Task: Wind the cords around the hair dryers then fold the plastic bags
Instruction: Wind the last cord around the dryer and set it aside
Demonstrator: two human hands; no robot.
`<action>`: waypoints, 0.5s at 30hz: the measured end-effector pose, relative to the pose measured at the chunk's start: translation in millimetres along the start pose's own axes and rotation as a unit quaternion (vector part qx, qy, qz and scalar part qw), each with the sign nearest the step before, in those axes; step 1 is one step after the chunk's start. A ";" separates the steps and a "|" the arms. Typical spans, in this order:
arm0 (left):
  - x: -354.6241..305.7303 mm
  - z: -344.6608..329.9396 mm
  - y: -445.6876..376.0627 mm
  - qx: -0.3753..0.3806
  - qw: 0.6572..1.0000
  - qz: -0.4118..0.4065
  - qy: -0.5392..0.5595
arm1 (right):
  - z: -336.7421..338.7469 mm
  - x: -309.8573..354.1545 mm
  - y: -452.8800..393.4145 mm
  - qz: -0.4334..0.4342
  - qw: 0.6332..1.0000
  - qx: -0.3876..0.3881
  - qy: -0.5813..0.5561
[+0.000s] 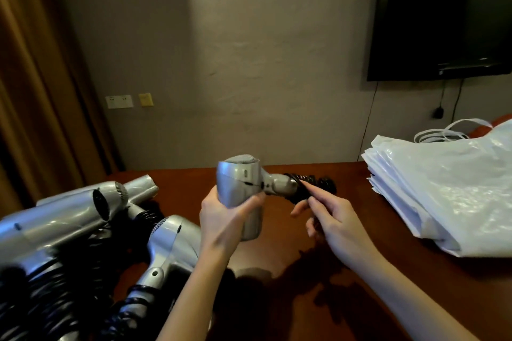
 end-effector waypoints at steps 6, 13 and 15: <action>-2.1 1.4 1.2 -0.013 0.989 0.067 0.130 | -13.3 -0.6 7.5 -0.051 0.991 0.067 -0.101; 2.7 -0.5 -3.1 0.062 0.975 0.136 0.162 | -9.0 -16.9 12.3 -0.135 0.976 0.133 -0.108; 2.7 -2.7 -2.0 0.083 0.971 0.150 0.169 | -8.7 -19.3 13.4 -0.143 0.973 0.165 -0.075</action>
Point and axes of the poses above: each hand's wrist, its own y-axis away from the middle knuckle, its own z-axis out of the back of the hand, x = y × z, the point moved 4 cm from there along -y, towards the middle knuckle, and after that the axes turned 14 degrees about y, right-handed, at the moved point
